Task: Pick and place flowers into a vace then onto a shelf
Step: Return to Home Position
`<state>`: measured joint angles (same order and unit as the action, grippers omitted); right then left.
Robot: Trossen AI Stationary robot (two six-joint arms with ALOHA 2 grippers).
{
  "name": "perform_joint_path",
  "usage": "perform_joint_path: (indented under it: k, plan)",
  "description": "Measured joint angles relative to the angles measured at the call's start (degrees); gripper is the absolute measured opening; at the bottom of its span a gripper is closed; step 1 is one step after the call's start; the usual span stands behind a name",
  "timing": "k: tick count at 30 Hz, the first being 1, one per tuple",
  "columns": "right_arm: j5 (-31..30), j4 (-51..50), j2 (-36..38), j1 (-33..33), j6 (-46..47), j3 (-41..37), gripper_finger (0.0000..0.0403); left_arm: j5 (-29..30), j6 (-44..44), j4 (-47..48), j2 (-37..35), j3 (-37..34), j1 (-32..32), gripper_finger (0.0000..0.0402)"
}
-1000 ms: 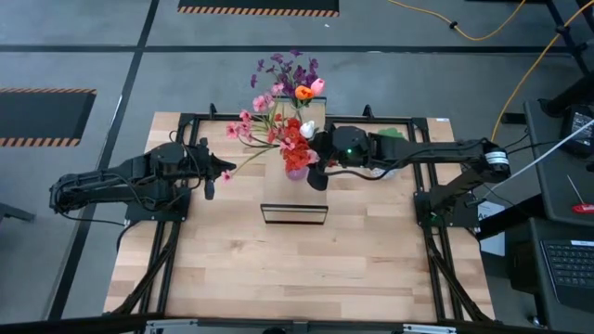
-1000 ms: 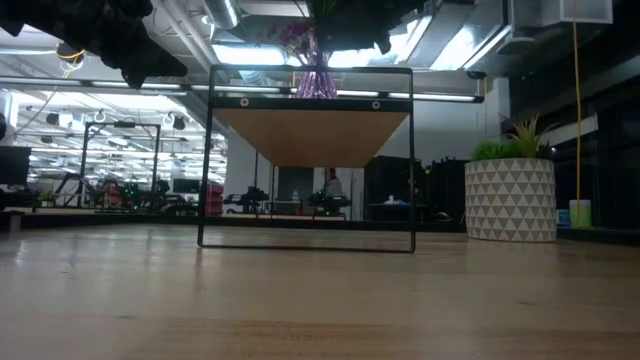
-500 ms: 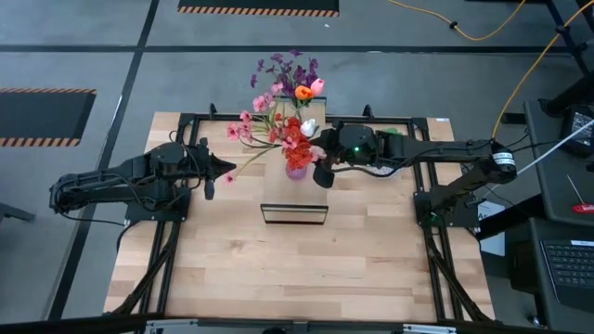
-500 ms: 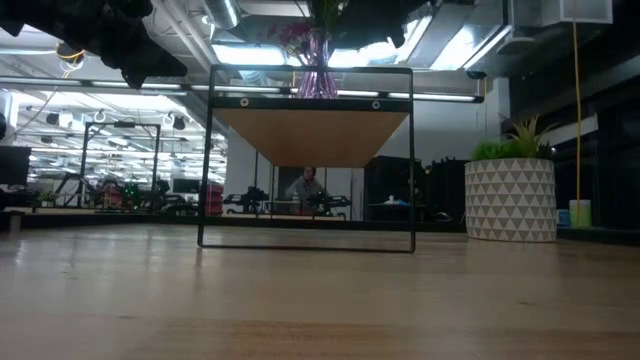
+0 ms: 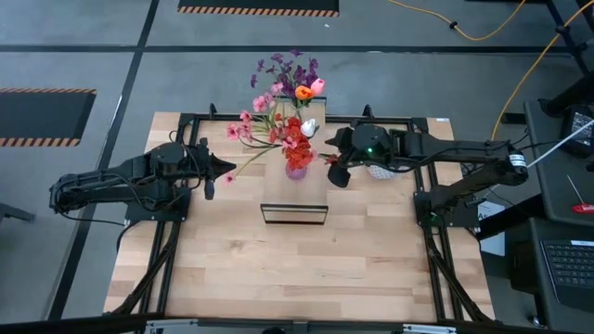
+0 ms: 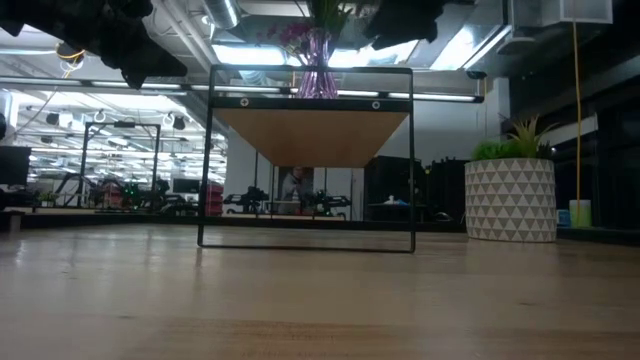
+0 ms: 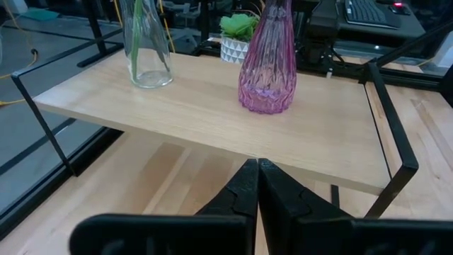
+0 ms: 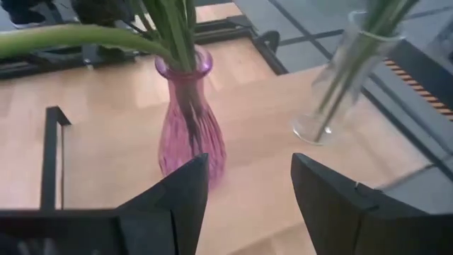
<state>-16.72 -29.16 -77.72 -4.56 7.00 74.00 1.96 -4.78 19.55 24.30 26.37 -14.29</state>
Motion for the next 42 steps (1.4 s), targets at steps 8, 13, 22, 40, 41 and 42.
perform_joint_path:
  k: [8, 13, 22, 40, 41, 42]
  plan:
    - [-5.62, -3.13, 4.82, 3.53, -0.81, -0.71, 0.0202, 0.00, 0.00, -0.02, 0.02, 0.00, 0.00, 0.0006]
    - [-8.62, 1.84, 8.37, 7.52, -1.36, -8.34, 0.0195, 0.04, 0.00, -0.19, 0.00, 0.00, -0.01, 0.0006]
    - [-8.64, 25.97, 17.49, 12.32, -4.68, -30.59, 0.0107, 1.12, 11.24, -4.91, -0.03, 0.00, -0.11, 0.0002]
    - [7.42, 40.25, 33.93, 8.13, -9.42, -45.29, 0.0002, 2.55, 14.54, -11.41, -24.19, -11.51, -3.49, 0.0002]
    - [8.48, 40.21, 34.56, 7.70, -9.96, -45.29, 0.0002, 2.33, 14.49, -11.67, -24.24, -12.33, -3.49, 0.0002]
    - [9.28, 39.83, 35.18, 7.28, -10.44, -45.31, 0.0002, 1.60, 14.52, -12.19, -24.24, -13.02, -3.49, 0.0002]
